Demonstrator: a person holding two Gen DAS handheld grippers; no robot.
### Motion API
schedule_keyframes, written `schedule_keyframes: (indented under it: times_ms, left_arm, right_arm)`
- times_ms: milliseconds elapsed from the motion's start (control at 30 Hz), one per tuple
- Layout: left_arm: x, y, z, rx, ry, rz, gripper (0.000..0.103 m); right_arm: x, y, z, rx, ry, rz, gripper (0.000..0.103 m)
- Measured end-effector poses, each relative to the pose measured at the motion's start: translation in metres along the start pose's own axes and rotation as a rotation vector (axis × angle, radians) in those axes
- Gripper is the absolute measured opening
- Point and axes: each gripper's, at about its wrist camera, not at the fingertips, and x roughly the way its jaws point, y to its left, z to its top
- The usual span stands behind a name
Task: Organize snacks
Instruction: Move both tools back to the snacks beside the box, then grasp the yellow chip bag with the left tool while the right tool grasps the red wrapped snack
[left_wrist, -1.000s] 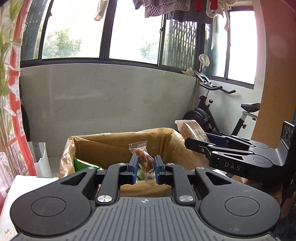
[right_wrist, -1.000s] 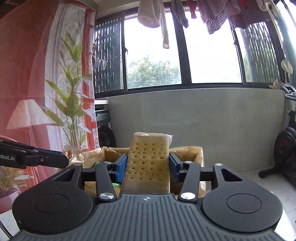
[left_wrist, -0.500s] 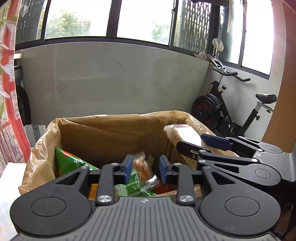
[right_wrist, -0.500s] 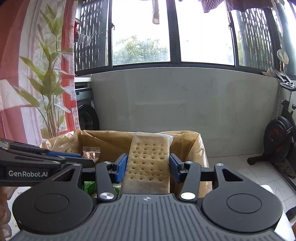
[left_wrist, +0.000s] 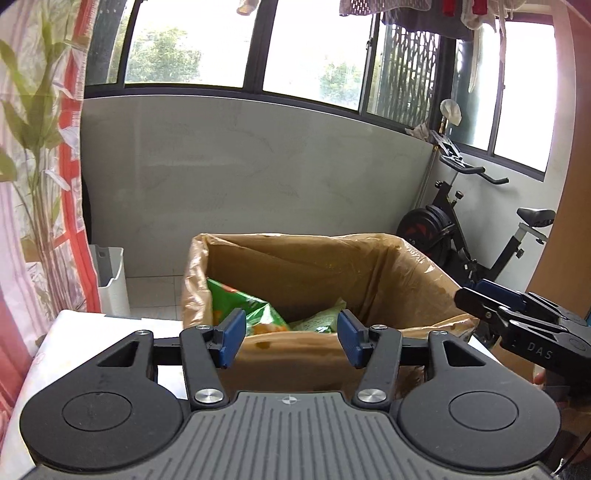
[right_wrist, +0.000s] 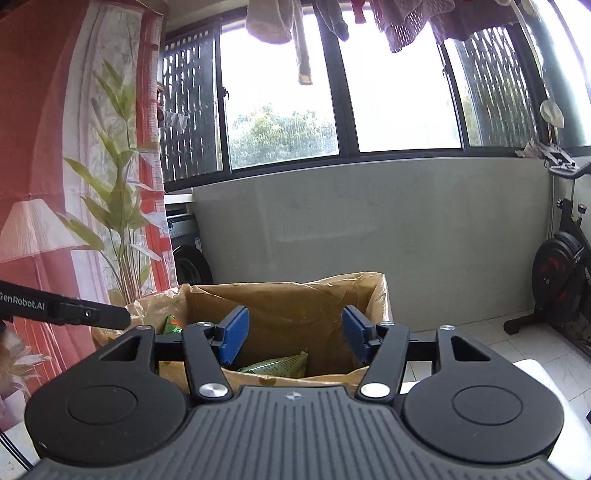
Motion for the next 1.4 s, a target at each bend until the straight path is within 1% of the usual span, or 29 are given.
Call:
schedule_keyframes:
  times_ms: [100,200,300,367,433,533,700,767,933,1100,1200,1333,1400]
  left_arm:
    - [-0.014,0.02,-0.014,-0.037,0.004,0.026,0.057]
    - [-0.02,0.037,-0.03,-0.068,0.018,0.076,0.057]
    - [-0.023,0.051,-0.047,-0.124,0.034,0.097,0.057]
    - [-0.021,0.055,-0.058,-0.157,0.051,0.105,0.057]
    - [-0.017,0.054,-0.067,-0.164,0.067,0.116,0.057]
    - [-0.015,0.049,-0.078,-0.157,0.074,0.121,0.057]
    - [-0.014,0.036,-0.091,-0.135,0.074,0.126,0.057]
    - [-0.016,0.031,-0.096,-0.124,0.069,0.13,0.057]
    - [-0.022,0.029,-0.109,-0.163,0.08,0.112,0.057]
    - [-0.023,0.033,-0.124,-0.202,0.11,0.132,0.057]
    - [-0.025,0.038,-0.129,-0.235,0.119,0.129,0.057]
    - [-0.027,0.038,-0.132,-0.237,0.125,0.127,0.057]
    - [-0.027,0.035,-0.136,-0.239,0.132,0.119,0.057]
  right_arm:
    - [-0.012,0.004,-0.011,0.005,-0.009,-0.004,0.059]
    - [-0.024,0.007,-0.026,0.016,-0.007,-0.015,0.059]
    - [-0.031,0.009,-0.044,0.02,0.02,-0.03,0.059]
    - [-0.033,0.008,-0.059,0.038,0.064,-0.044,0.059]
    - [-0.033,0.005,-0.074,0.063,0.12,-0.051,0.059]
    - [-0.037,0.005,-0.095,0.076,0.194,-0.064,0.059]
    - [-0.037,0.01,-0.131,0.119,0.362,-0.065,0.059]
    - [-0.035,0.015,-0.14,0.103,0.399,-0.061,0.059]
    - [-0.031,0.021,-0.147,0.062,0.442,-0.086,0.059]
    - [-0.027,0.027,-0.157,0.033,0.481,-0.066,0.059]
    - [-0.027,0.032,-0.159,0.0,0.493,-0.057,0.059]
    - [-0.028,0.035,-0.158,-0.011,0.492,-0.057,0.059]
    - [-0.027,0.035,-0.159,-0.011,0.506,-0.061,0.059]
